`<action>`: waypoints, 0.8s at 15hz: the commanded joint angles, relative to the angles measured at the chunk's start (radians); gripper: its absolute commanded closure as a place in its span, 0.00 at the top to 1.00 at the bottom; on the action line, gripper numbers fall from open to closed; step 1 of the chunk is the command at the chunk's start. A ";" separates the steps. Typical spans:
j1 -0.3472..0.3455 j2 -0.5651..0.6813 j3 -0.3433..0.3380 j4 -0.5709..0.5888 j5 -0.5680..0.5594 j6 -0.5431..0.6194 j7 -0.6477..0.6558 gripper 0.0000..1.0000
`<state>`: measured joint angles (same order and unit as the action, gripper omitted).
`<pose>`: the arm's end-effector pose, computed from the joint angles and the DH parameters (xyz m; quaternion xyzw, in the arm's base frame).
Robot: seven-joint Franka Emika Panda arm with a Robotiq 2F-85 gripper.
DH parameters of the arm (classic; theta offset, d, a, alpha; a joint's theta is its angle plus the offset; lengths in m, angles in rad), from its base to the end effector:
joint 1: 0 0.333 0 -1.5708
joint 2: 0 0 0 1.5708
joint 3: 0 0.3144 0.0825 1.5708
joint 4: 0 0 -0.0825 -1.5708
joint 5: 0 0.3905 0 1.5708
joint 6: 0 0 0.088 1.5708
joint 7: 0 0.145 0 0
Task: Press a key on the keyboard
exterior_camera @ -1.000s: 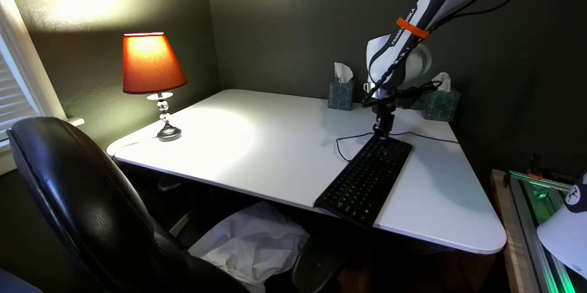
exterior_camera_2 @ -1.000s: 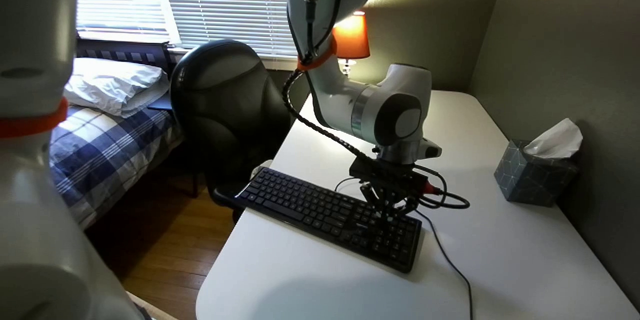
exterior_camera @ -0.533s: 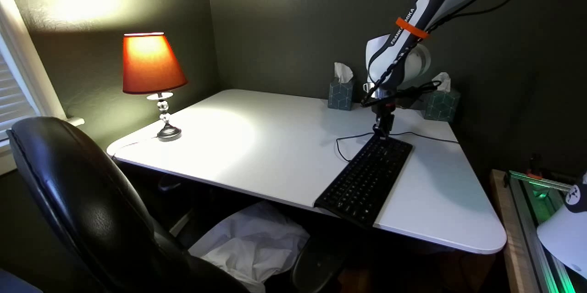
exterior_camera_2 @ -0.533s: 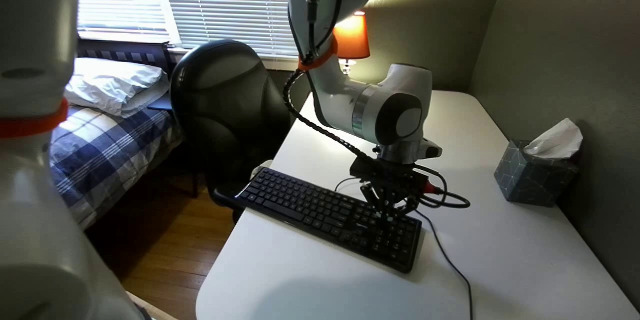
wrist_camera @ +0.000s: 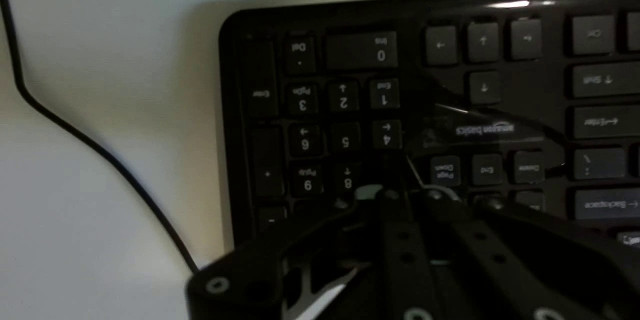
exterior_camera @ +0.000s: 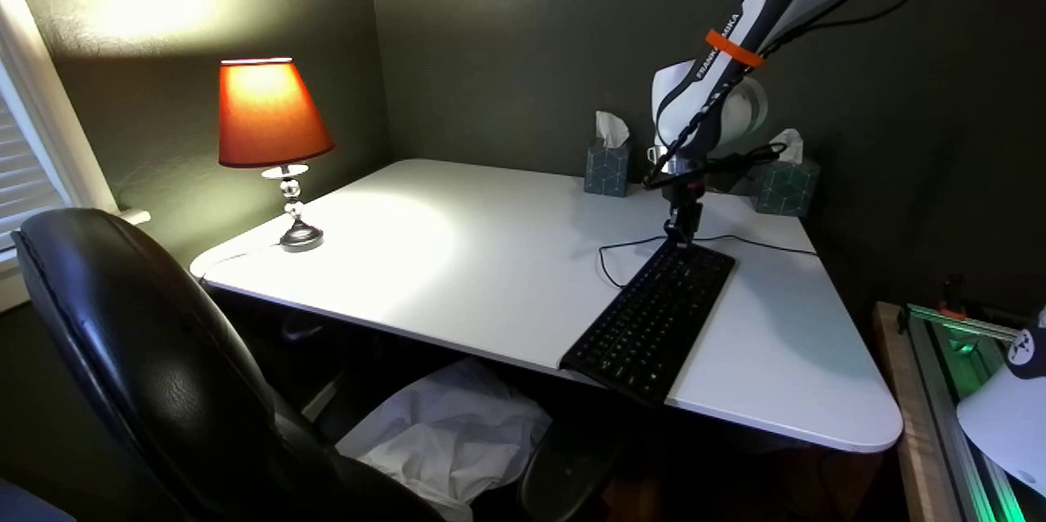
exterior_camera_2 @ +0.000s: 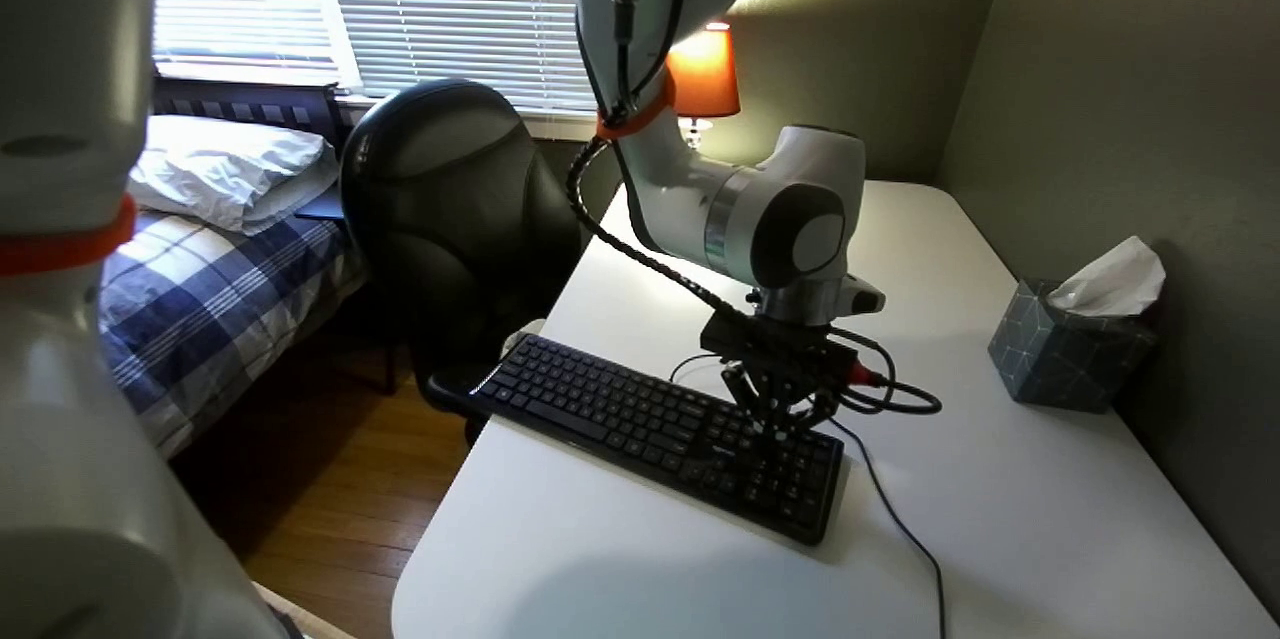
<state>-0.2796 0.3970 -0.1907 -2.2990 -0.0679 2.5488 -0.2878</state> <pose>0.4487 -0.2378 0.1218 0.9944 -0.0568 -0.0858 0.0239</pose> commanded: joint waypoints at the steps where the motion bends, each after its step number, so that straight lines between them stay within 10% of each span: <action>1: -0.009 -0.040 0.001 -0.028 0.001 0.009 0.005 0.00; 4: -0.007 -0.067 -0.004 -0.043 -0.003 0.012 0.010 0.00; 5: -0.009 -0.075 -0.003 -0.046 0.003 0.011 0.008 0.26; 12: -0.005 -0.141 -0.016 -0.086 -0.005 0.023 0.021 0.71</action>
<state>-0.2850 0.3091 -0.1992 -2.3313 -0.0680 2.5497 -0.2848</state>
